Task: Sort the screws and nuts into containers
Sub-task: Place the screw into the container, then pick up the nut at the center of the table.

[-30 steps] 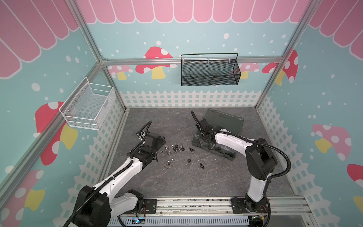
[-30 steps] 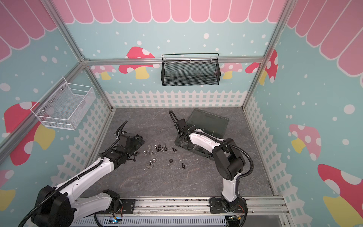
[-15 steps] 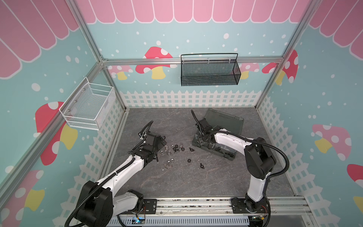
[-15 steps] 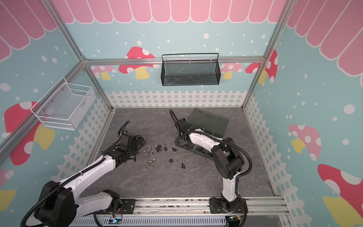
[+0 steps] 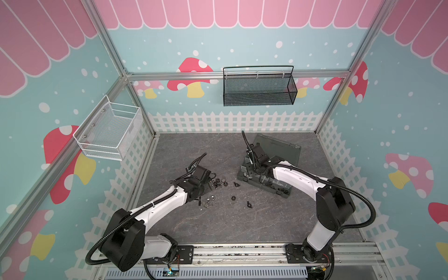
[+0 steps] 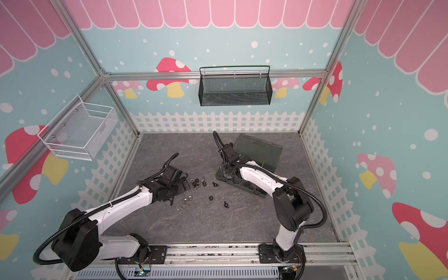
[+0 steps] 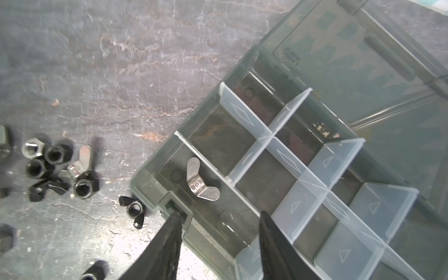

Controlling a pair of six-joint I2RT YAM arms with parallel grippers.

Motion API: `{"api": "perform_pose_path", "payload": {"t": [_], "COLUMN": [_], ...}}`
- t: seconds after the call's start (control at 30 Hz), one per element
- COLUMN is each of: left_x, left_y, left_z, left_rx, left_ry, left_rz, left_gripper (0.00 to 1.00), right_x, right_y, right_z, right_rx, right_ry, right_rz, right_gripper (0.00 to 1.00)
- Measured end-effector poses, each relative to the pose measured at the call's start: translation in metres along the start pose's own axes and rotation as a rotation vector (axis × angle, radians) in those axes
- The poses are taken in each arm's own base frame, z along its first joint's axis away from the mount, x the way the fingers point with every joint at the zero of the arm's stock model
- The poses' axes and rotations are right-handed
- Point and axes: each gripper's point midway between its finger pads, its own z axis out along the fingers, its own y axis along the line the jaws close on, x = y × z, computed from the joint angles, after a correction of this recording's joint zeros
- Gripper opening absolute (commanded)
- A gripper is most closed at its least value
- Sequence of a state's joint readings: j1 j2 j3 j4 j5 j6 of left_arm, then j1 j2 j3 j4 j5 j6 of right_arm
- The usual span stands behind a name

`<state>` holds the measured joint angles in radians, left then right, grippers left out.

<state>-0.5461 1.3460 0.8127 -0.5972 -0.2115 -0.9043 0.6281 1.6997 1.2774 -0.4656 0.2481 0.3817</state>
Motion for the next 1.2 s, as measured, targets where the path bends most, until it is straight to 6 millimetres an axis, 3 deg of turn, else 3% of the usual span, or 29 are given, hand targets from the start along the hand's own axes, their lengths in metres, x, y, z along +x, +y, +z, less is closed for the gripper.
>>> {"api": "perform_pose_path", "payload": {"t": [0.27, 0.63, 0.97, 1.2], "left_x": [0.014, -0.006, -0.040, -0.044], "left_y": [-0.004, -0.021, -0.019, -0.018], "left_z": [0.017, 0.039, 0.058, 0.077], "left_rx": [-0.085, -0.117, -0.141, -0.155], "left_ry": [0.084, 0.095, 0.080, 0.110], "left_rz": [0.064, 0.057, 0.035, 0.060], "left_gripper": [0.95, 0.79, 0.65, 0.54], "right_x": [0.004, -0.004, 0.002, 0.003], "right_y": [-0.015, -0.025, -0.028, -0.032], "right_z": [-0.020, -0.036, -0.035, -0.035], "right_rx": [0.041, 0.066, 0.083, 0.105], "right_ry": [-0.052, -0.120, -0.113, -0.112], "right_rz": [0.047, 0.090, 0.111, 0.126], "right_gripper": [0.80, 1.00, 0.97, 0.97]}}
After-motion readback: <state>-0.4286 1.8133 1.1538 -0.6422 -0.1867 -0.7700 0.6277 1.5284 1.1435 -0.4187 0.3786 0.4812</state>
